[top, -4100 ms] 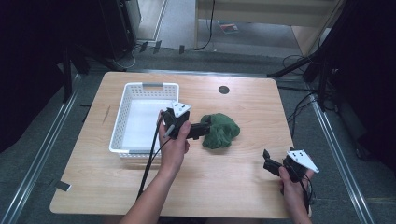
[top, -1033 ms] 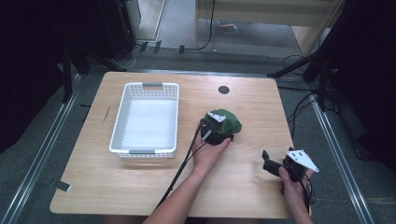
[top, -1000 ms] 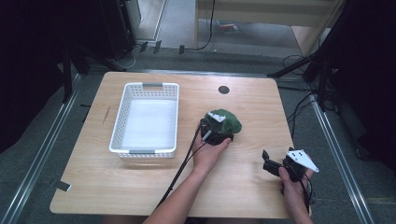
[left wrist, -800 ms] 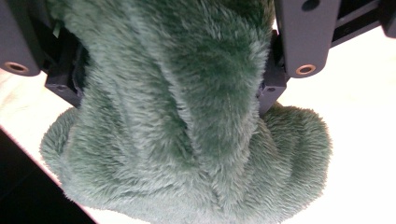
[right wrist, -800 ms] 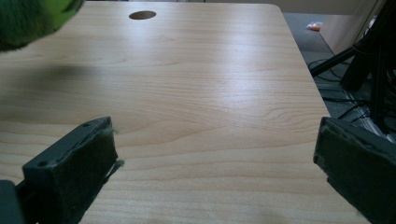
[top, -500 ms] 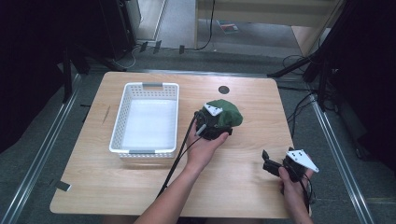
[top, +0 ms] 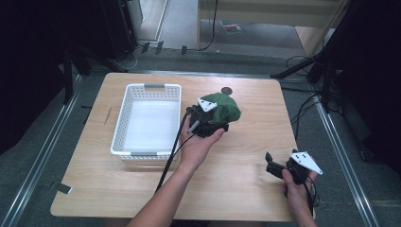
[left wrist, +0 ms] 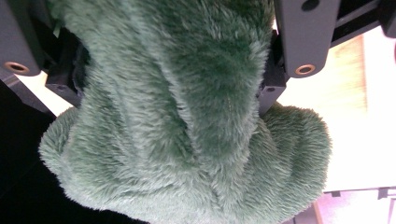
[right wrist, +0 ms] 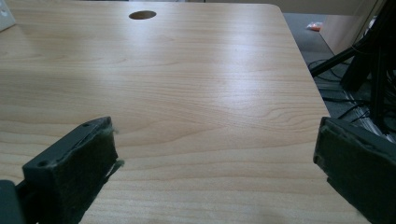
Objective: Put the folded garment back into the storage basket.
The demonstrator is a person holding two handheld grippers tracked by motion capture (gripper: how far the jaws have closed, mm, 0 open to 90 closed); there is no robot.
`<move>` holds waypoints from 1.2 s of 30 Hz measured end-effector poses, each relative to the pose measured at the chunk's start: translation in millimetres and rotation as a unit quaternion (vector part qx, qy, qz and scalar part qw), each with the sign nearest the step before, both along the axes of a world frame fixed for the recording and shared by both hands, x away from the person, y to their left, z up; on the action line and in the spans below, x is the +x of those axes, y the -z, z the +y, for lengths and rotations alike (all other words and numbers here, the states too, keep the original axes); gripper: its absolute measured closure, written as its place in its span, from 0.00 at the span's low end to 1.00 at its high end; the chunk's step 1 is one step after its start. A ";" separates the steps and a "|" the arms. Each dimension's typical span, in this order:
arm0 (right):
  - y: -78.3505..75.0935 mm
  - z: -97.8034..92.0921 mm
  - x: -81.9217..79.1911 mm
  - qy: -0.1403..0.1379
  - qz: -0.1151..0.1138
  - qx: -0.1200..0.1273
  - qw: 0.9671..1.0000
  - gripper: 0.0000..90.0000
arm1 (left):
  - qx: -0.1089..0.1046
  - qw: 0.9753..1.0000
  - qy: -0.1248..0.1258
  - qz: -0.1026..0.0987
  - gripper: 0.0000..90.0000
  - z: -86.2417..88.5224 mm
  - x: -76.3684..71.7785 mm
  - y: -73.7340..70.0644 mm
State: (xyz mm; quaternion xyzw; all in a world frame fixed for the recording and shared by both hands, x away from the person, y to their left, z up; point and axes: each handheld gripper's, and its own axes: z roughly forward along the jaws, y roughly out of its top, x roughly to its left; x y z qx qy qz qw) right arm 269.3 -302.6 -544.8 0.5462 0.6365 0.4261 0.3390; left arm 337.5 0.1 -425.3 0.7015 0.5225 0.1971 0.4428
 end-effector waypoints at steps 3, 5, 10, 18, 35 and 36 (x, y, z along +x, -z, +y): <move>0.0 -0.2 0.1 0.000 -0.001 -0.001 1.000 0.00 | -0.001 1.000 -0.005 -0.002 0.36 4.4 0.1 -3.4; 0.0 0.0 -0.1 0.000 0.000 -0.001 1.000 0.00 | -0.002 1.000 -0.006 -0.005 0.37 8.5 -0.1 -6.9; 0.0 -0.1 0.2 0.000 -0.001 -0.001 1.000 0.00 | -0.006 1.000 -0.012 -0.007 0.37 18.2 0.9 -11.4; 0.0 0.2 0.1 0.000 0.000 -0.001 1.000 0.00 | -0.014 0.999 -0.028 -0.015 0.37 41.1 2.3 -20.5; 0.0 0.8 0.2 0.001 0.000 -0.005 1.000 0.00 | -0.023 0.996 -0.079 -0.021 0.37 95.4 5.9 -24.5; 0.0 0.8 0.2 0.001 0.000 -0.005 1.000 0.00 | -0.023 0.996 -0.081 -0.021 0.37 98.2 6.0 -24.0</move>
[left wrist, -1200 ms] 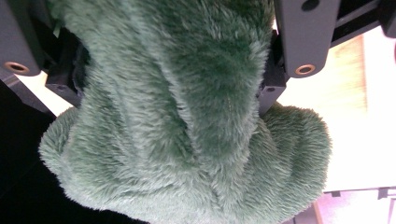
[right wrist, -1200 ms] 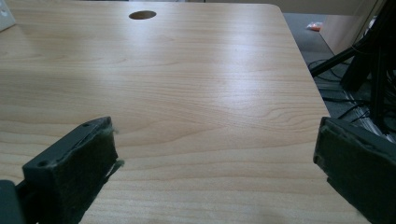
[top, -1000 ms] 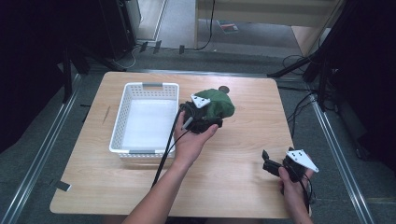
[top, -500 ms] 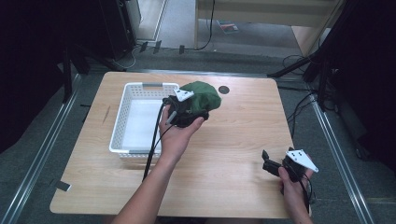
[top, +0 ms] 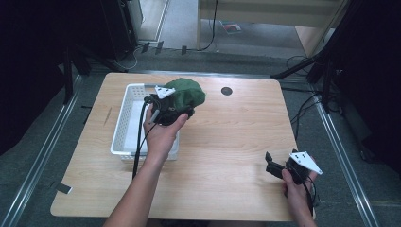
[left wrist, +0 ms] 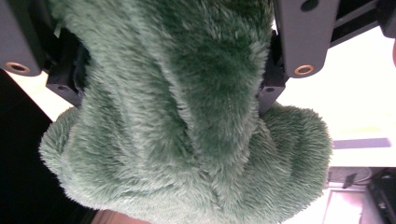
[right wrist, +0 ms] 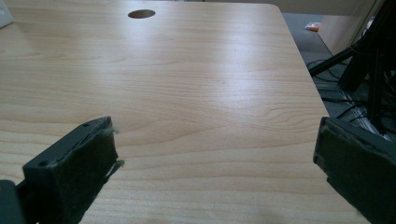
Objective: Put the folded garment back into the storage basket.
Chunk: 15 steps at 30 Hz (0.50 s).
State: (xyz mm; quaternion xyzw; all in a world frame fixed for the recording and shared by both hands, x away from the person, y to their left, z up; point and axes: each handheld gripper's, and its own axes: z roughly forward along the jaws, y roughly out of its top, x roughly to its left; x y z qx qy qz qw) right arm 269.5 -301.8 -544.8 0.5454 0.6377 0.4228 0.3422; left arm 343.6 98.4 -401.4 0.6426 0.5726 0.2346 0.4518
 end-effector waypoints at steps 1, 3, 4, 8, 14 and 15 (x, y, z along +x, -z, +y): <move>0.0 0.0 0.0 0.000 0.000 0.000 1.000 0.00 | -0.002 1.000 -0.004 0.000 0.37 3.6 0.2 0.9; 0.0 0.1 0.0 0.000 0.000 0.000 1.000 0.00 | 0.000 1.000 -0.012 0.000 0.37 10.9 0.7 2.9; 0.0 0.1 -0.1 0.000 0.000 0.000 1.000 0.00 | 0.002 1.000 -0.016 0.002 0.37 15.2 0.9 3.9; 0.0 0.6 -0.2 0.000 -0.001 -0.002 1.000 0.00 | 0.003 1.000 -0.031 0.007 0.37 31.9 2.3 8.7; 0.0 0.8 0.0 0.001 0.000 -0.003 1.000 0.00 | 0.014 0.998 -0.058 0.015 0.37 58.2 8.8 23.2; 0.0 0.8 -0.1 0.000 0.000 -0.003 1.000 0.00 | 0.015 0.998 -0.060 0.016 0.37 61.3 9.7 25.0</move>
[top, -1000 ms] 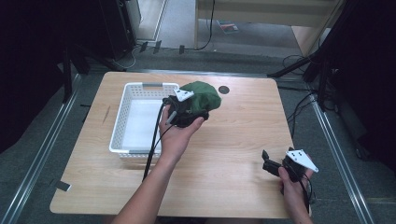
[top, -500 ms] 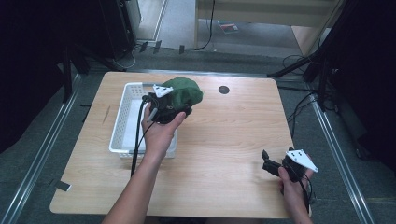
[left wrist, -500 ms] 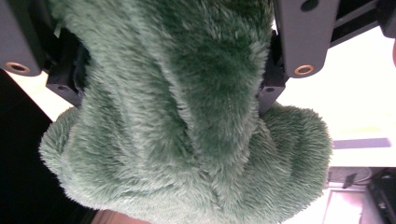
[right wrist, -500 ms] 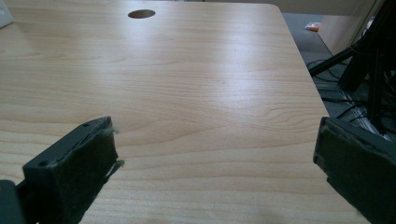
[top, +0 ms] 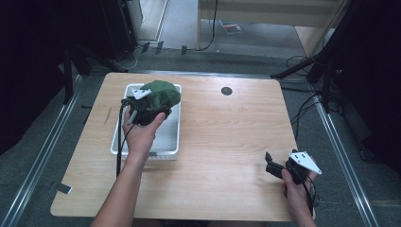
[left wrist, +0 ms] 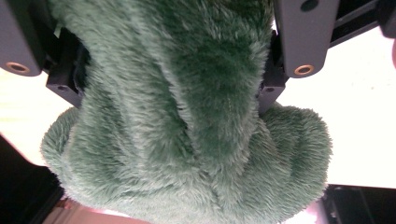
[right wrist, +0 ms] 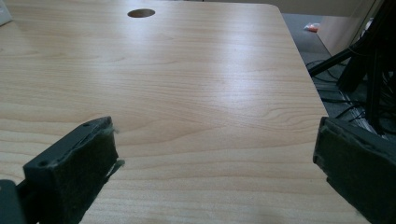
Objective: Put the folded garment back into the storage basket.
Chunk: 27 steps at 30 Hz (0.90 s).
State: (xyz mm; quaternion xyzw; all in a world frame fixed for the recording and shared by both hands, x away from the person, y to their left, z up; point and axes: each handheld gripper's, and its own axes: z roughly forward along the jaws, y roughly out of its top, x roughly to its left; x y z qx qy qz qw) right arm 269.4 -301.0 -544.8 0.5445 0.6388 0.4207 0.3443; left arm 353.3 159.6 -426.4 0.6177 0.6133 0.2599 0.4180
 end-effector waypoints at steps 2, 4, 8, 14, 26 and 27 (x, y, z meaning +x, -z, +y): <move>0.0 0.1 0.0 0.000 0.000 0.000 1.000 0.00 | -0.004 1.000 -0.007 0.002 0.37 6.7 2.4 4.1; 0.0 0.2 0.1 0.000 0.000 -0.001 1.000 0.00 | -0.005 1.000 -0.016 0.001 0.37 13.1 5.2 9.7; 0.1 0.1 0.1 0.000 -0.002 -0.002 1.000 0.00 | -0.009 1.000 -0.018 0.009 0.37 19.7 11.8 21.1; 0.0 0.1 0.0 0.000 -0.001 -0.002 1.000 0.00 | 0.009 0.999 -0.027 0.026 0.37 21.7 24.2 37.0; 0.1 -0.2 0.2 -0.001 -0.002 -0.002 1.000 0.00 | 0.045 0.990 -0.018 0.129 0.34 18.8 41.1 59.6; 0.1 -0.2 0.1 -0.001 -0.002 -0.002 1.000 0.00 | 0.048 0.989 -0.016 0.138 0.34 18.2 42.4 60.7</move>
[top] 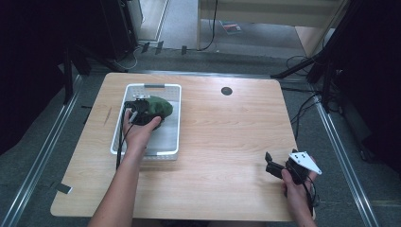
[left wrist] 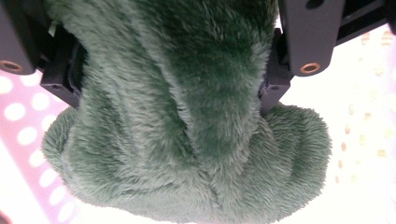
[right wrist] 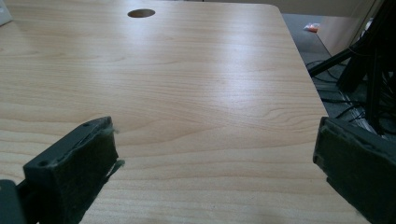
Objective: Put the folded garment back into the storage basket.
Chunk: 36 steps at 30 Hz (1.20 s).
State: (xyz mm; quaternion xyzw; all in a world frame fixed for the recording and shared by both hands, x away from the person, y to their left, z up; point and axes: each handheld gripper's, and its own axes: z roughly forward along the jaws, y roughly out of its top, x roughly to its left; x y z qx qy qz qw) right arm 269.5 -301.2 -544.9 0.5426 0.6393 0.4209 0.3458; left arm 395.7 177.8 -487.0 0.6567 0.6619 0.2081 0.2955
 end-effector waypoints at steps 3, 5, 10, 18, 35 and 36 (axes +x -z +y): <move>0.0 0.0 0.1 0.000 -0.001 0.000 1.000 0.00 | 0.008 1.000 0.004 0.025 0.32 -0.8 3.2 3.0; 0.0 0.0 0.0 0.001 0.000 0.000 1.000 0.00 | 0.014 0.999 0.003 0.031 0.29 -1.9 4.2 4.2; 0.0 -0.1 0.2 0.000 0.000 0.000 1.000 0.00 | 0.019 0.999 -0.008 0.049 0.16 -3.4 4.9 4.9; 0.0 0.2 0.1 0.002 0.000 -0.002 1.000 0.00 | -0.001 1.000 -0.009 0.017 0.03 1.4 -1.2 -7.4; 0.0 0.6 0.1 0.002 0.001 -0.002 1.000 0.00 | -0.032 0.995 0.022 -0.087 0.03 5.6 -51.9 -47.2; 0.0 0.7 0.1 0.002 0.001 -0.003 1.000 0.00 | -0.033 0.995 0.022 -0.091 0.03 6.9 -54.7 -47.2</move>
